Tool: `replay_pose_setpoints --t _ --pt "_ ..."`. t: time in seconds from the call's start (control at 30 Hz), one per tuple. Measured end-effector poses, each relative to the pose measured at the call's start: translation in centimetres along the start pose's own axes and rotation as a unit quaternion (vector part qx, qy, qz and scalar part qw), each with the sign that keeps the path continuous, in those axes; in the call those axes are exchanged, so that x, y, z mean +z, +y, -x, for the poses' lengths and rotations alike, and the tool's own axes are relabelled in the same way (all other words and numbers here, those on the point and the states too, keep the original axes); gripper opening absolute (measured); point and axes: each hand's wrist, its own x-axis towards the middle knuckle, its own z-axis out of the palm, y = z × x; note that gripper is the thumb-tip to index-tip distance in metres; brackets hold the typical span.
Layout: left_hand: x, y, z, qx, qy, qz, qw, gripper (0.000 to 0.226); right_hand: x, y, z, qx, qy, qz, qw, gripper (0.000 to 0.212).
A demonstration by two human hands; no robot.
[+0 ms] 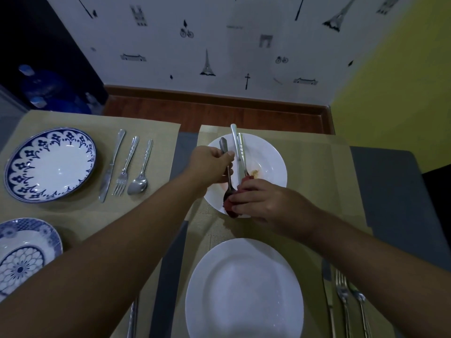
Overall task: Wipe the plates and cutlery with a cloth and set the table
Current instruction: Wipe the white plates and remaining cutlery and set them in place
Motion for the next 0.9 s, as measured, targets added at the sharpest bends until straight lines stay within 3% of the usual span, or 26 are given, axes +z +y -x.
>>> replay_pose_setpoints --t 0.3,0.5,0.7,0.9 --pt "0.1 0.6 -0.1 -0.061 -0.049 0.033 0.996 0.023 0.1 -0.1 0.0 0.012 -0.001 -0.01 1.0 0.035" --pt "0.0 0.4 -0.3 -0.054 -0.041 0.04 0.997 0.026 0.3 -0.1 0.0 0.009 0.005 -0.018 1.0 0.032" --pt "-0.7 0.2 -0.1 -0.107 -0.063 0.129 0.984 0.019 -0.1 1.1 -0.1 0.064 0.092 -0.02 0.994 0.034" --pt "-0.9 0.0 0.2 -0.084 -0.064 0.129 0.986 0.017 0.5 1.1 -0.3 0.056 0.069 -0.005 0.996 0.031"
